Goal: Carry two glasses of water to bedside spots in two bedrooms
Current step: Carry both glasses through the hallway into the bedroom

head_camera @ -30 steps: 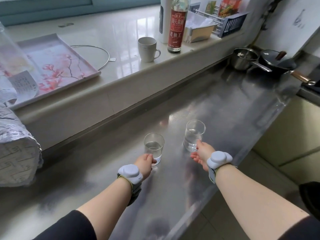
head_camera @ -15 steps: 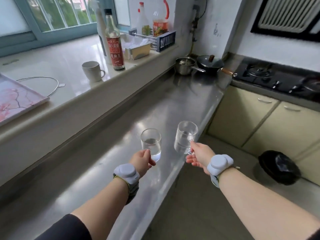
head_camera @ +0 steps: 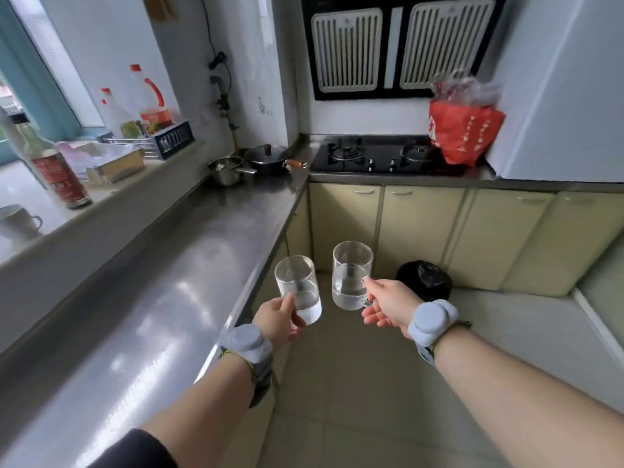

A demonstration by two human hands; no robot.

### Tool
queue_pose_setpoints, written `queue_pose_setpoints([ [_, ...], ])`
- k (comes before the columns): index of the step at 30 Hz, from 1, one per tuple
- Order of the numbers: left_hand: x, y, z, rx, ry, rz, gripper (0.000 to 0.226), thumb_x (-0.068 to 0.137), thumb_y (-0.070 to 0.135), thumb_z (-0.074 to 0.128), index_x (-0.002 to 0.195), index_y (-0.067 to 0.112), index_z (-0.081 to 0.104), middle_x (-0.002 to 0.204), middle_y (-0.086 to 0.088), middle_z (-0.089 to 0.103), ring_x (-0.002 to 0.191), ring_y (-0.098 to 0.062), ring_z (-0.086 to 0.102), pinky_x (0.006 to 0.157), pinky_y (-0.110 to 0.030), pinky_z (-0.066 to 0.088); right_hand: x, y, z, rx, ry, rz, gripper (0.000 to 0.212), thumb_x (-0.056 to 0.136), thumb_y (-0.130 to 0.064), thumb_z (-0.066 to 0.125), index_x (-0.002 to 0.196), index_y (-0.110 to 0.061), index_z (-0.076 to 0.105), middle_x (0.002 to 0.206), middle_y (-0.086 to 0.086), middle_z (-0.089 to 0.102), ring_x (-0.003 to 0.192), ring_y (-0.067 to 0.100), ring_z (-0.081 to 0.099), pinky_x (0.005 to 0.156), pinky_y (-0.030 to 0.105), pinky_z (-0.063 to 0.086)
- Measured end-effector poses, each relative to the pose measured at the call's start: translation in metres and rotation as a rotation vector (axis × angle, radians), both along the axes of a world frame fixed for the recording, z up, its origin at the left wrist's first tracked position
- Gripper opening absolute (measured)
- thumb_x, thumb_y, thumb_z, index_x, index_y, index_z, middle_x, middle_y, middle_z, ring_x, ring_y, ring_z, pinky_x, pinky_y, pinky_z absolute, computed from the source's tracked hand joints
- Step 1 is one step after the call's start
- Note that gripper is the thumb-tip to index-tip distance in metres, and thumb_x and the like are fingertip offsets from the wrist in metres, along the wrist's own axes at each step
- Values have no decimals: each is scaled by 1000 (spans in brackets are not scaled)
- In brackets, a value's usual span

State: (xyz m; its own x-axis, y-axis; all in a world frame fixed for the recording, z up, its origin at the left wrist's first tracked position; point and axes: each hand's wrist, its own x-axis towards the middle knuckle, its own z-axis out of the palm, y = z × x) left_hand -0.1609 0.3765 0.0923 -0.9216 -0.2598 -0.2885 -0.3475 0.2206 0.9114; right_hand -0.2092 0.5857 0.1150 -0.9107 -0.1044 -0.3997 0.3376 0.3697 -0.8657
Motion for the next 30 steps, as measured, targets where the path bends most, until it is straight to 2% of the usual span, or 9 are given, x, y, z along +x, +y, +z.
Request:
queue_pose_setpoints([
  [2,-5,21,2,-10,20,-30,42,94,38,39,69,10,57,64,-15,63,47,-19,52,56,-31,48,3,24,1,19,11,-15,40,93,-43,40,67,-13,46,64,11,63,52,22,60,42,21,37],
  [6,-21,92,7,-23,37,-160,41,93,36,39,64,13,56,53,-5,64,43,-16,53,50,-26,48,20,100,8,33,23,-138,40,94,-44,39,68,-14,46,62,10,63,51,21,59,45,23,37],
  [10,-37,168,15,13,27,-309,41,93,35,40,64,12,58,47,0,63,42,-16,52,56,-29,50,35,173,15,31,8,-299,39,94,-43,40,69,-14,45,60,10,61,47,19,56,45,22,35],
  [15,-67,261,18,33,-18,-522,39,94,32,40,65,10,54,47,0,62,49,-20,53,60,-31,50,49,259,15,61,14,-494,37,93,-42,41,71,-14,47,67,14,62,53,24,58,48,24,36],
  [20,-104,354,14,61,-29,-698,43,94,35,40,61,9,49,48,-1,62,52,-21,55,58,-31,50,52,332,16,95,1,-673,37,93,-44,42,72,-14,48,71,15,65,56,24,61,49,25,37],
  [23,-123,408,11,52,-42,-796,43,94,37,40,61,9,49,53,-4,62,50,-20,53,60,-31,50,53,371,16,80,-8,-791,37,93,-45,43,73,-13,48,69,14,66,56,24,62,49,25,39],
  [30,-136,528,16,11,-11,-1043,42,93,36,38,61,14,55,42,5,62,50,-18,55,69,-32,54,84,456,13,26,45,-1064,38,89,-47,47,71,-14,48,61,12,65,53,26,62,45,22,38],
])
